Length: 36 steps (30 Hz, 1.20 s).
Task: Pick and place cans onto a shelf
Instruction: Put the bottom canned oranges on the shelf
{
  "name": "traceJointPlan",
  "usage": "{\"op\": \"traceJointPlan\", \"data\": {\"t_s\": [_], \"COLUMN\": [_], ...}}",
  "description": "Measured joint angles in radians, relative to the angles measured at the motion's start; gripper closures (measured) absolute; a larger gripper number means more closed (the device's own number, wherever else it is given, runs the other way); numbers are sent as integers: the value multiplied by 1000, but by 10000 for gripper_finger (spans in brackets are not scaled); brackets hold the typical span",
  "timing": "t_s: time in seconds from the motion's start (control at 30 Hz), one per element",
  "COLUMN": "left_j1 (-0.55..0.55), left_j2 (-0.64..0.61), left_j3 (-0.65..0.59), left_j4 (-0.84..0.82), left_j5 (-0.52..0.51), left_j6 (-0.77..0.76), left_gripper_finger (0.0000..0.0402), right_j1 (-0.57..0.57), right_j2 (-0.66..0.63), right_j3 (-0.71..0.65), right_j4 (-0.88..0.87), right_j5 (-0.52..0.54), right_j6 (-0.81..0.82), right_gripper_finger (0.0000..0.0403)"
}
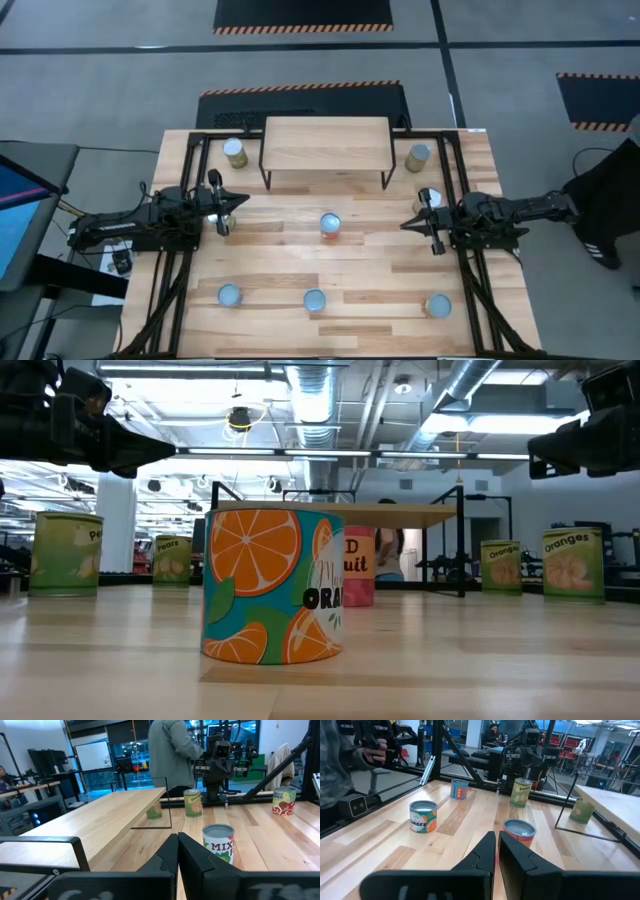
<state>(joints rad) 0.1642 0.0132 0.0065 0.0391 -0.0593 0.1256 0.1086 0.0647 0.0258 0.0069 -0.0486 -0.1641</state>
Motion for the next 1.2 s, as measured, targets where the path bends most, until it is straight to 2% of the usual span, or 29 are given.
{"op": "traceJointPlan", "data": {"t_s": [0.17, 0.6, 0.83, 0.9, 1.07, 1.2], "left_j1": [0, 0, 0, 0, 0, 0], "left_j2": [0, 0, 0, 0, 0, 0], "left_j3": [0, 0, 0, 0, 0, 0], "left_j4": [0, 17, 23, 32, 43, 39], "left_j5": [0, 0, 0, 0, -6, -27], "left_j6": [-14, 11, -38, -38, -21, -15], "left_gripper_finger": [401, 401, 401, 401, 401, 401], "right_j1": [1, 49, 16, 0, -47, -80], "right_j2": [0, 0, 12, 21, 93, 173], "right_j3": [0, 0, 2, 16, 74, 189], "right_j4": [123, 253, 518, 532, 506, 289], "right_j5": [-5, -2, 55, 114, 339, 427], "right_j6": [-2, -2, -97, -100, -115, -51], "right_gripper_finger": [356, 356, 357, 363, 387, 396]}}
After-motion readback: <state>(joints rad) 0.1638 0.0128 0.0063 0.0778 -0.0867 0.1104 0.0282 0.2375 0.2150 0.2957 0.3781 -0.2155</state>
